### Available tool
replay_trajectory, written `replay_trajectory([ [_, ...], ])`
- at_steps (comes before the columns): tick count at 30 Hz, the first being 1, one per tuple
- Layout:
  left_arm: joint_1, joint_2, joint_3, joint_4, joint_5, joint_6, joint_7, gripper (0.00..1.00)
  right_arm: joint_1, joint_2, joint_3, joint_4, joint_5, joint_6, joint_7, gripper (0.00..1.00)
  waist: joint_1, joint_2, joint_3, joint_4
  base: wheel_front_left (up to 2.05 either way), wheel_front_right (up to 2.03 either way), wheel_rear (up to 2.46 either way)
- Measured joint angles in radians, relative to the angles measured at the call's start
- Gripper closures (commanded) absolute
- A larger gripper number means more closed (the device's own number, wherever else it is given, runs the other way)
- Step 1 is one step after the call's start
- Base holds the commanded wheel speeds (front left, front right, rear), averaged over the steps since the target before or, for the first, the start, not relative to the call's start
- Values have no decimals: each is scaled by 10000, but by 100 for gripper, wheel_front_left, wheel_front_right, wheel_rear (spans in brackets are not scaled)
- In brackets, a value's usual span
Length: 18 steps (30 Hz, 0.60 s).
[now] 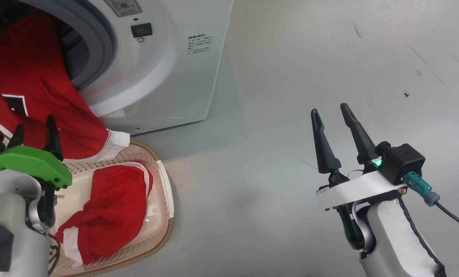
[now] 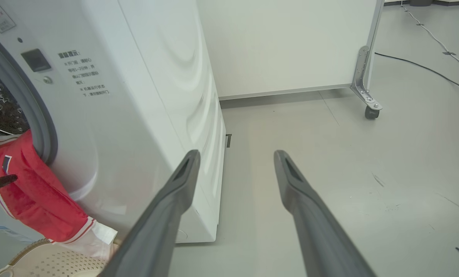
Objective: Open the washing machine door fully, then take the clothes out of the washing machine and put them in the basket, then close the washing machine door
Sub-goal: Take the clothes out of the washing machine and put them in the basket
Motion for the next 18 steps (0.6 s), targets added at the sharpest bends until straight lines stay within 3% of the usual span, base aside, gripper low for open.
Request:
replay_trajectory([
  [18,-1448,268,309,1498,-336,67,508,0,-249,2,42,-159,-2,-182,0,0,0,0,504,-236,0,0,0],
])
